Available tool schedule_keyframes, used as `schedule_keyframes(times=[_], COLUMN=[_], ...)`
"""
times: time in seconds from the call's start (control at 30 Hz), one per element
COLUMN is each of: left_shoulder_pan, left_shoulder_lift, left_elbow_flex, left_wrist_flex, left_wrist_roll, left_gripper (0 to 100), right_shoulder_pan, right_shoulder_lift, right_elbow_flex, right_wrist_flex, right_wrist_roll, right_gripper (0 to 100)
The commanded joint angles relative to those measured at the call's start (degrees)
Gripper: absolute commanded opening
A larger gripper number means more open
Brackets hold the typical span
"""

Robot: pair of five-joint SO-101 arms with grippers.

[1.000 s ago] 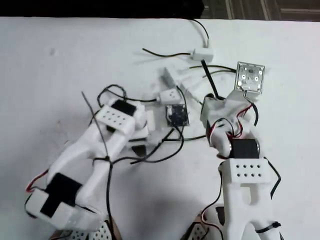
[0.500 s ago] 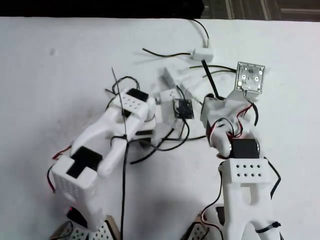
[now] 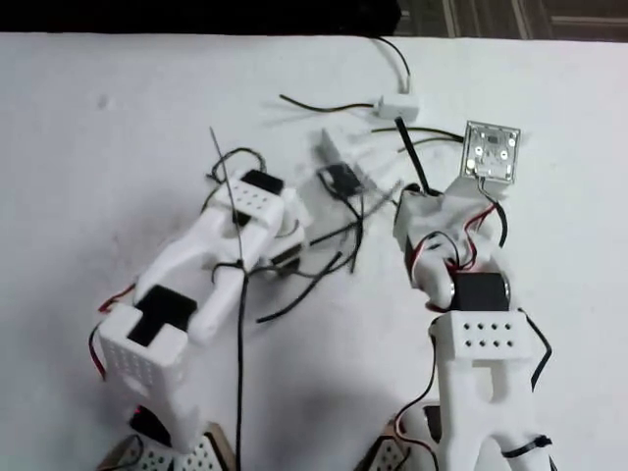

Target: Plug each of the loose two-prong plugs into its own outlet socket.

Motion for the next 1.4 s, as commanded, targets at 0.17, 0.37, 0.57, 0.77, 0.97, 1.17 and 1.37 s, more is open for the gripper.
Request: schedule_keyframes(times=[0.17,0.37,0.57,0.77,0.97,1.17,1.37], left_shoulder_pan=[-0.2,-0.2,-5.4,-17.2,-26.9,-32.8,-33.4], left_shoulder_lift=[-8.2,-19.3,-31.5,-41.5,-51.6,-58.0,-60.4], left_elbow_flex=[5.1,8.3,13.5,23.2,35.2,45.6,55.5], left_wrist_flex=[1.1,2.0,1.9,-1.1,-6.8,-10.0,-17.0], left_wrist_roll=[14.1,13.9,14.0,15.2,14.5,14.9,14.3], left_gripper=[26,31,30,28,24,29,29], right_shoulder_pan=[0.4,0.2,-2.1,-13.4,-25.5,-33.5,-36.3], right_shoulder_lift=[-0.1,-0.1,-0.1,0.1,0.6,1.3,10.2], right_elbow_flex=[-0.7,-0.6,-0.7,-1.0,-0.5,6.0,9.1], right_wrist_flex=[0.2,0.3,0.4,1.4,1.1,-8.2,-16.8], right_wrist_roll=[-0.4,-0.4,0.0,0.1,3.3,4.9,9.8], right_gripper=[1.7,1.7,1.7,1.7,1.6,1.6,1.6])
